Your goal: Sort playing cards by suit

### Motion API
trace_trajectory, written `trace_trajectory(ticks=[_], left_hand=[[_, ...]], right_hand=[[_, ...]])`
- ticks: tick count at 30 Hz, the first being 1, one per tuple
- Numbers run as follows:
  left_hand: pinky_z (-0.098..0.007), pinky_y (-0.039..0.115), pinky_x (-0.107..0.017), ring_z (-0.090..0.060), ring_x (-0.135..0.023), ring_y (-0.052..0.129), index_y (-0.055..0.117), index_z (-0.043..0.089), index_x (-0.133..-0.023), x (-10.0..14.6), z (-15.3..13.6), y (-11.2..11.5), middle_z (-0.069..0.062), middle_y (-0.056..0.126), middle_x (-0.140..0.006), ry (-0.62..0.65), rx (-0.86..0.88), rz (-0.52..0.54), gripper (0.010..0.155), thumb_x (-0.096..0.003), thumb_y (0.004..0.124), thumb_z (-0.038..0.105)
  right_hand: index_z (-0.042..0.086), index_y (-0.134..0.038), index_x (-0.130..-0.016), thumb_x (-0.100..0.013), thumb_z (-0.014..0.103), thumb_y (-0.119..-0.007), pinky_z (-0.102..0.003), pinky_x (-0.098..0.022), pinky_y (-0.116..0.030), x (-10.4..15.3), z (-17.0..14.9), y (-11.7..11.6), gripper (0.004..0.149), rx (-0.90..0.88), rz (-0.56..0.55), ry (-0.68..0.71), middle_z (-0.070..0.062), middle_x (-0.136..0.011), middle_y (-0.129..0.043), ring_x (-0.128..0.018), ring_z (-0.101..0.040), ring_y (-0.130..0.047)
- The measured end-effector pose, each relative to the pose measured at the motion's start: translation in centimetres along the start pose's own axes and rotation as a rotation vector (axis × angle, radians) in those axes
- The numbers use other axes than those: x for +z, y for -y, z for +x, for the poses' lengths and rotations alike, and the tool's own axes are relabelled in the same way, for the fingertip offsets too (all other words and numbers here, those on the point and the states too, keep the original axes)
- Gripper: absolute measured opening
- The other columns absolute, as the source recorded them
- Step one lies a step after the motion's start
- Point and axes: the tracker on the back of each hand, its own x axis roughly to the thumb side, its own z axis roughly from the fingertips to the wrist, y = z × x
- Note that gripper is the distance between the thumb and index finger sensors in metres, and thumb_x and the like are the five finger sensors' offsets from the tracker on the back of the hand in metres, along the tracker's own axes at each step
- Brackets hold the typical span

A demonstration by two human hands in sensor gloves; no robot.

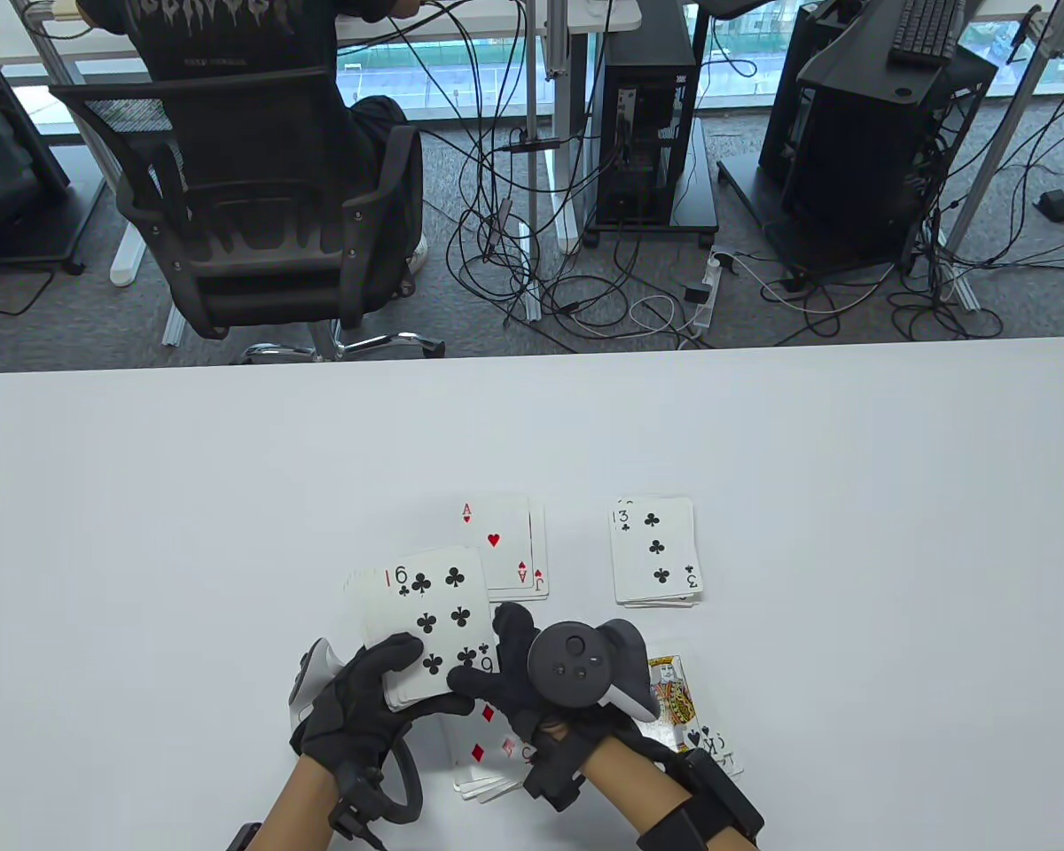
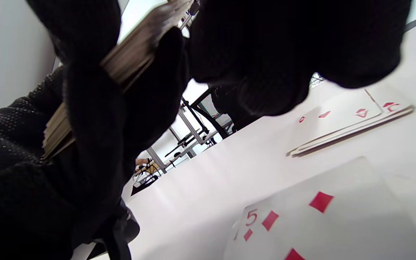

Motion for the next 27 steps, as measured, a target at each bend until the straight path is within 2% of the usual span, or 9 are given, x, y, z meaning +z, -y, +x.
trace_trajectory(ticks=[3, 7, 11, 18, 27], left_hand=[[-0.047, 0.079, -0.061, -0.034, -0.103, 0.070, 0.036, 0.034, -0.109, 0.0, 0.0, 0.0, -0.001, 0.050, -0.116, -0.001, -0.003, -0.007, 0.055, -0.0640, 0.066, 0.043], [-0.047, 0.079, -0.061, -0.034, -0.103, 0.070, 0.036, 0.034, -0.109, 0.0, 0.0, 0.1, -0.001, 0.050, -0.116, -0.002, -0.001, -0.015, 0.055, -0.0639, 0.066, 0.043], [-0.047, 0.079, -0.061, -0.034, -0.103, 0.070, 0.036, 0.033, -0.109, 0.0, -0.1, 0.0, -0.001, 0.050, -0.116, -0.003, -0.005, -0.018, 0.055, -0.0639, 0.066, 0.042], [-0.047, 0.079, -0.061, -0.034, -0.103, 0.070, 0.036, 0.034, -0.109, 0.0, -0.1, 0.0, -0.001, 0.050, -0.115, -0.008, -0.011, -0.017, 0.055, -0.0636, 0.066, 0.041], [-0.047, 0.080, -0.060, -0.034, -0.102, 0.071, 0.037, 0.033, -0.109, -0.1, -0.1, 0.1, -0.001, 0.051, -0.115, 0.008, 0.025, -0.020, 0.055, -0.0637, 0.066, 0.041]], right_hand=[[-0.014, -0.065, -0.076, -0.049, 0.036, -0.078, -0.043, -0.025, -0.087, 0.1, -0.4, 0.2, 0.059, -0.082, -0.115, 0.005, -0.003, -0.037, -0.089, -0.030, -0.023, -0.097], [-0.013, -0.071, -0.073, -0.053, 0.027, -0.071, -0.043, -0.022, -0.088, 0.1, -1.0, 0.3, 0.045, -0.167, -0.136, -0.017, -0.004, -0.033, -0.091, -0.026, -0.023, -0.098], [-0.014, -0.073, -0.071, -0.054, 0.023, -0.067, -0.043, -0.021, -0.088, 0.0, -1.3, 0.4, 0.041, -0.204, -0.135, -0.039, -0.004, -0.032, -0.092, -0.026, -0.023, -0.099], [-0.014, -0.074, -0.073, -0.055, 0.023, -0.065, -0.045, -0.023, -0.088, -0.4, -2.3, 1.4, 0.042, -0.183, -0.140, -0.089, -0.006, -0.034, -0.093, -0.027, -0.025, -0.099], [-0.013, -0.074, -0.073, -0.055, 0.023, -0.066, -0.045, -0.023, -0.087, -1.4, -6.3, 5.5, 0.041, -0.349, -0.172, -0.227, -0.006, -0.034, -0.092, -0.027, -0.025, -0.099]])
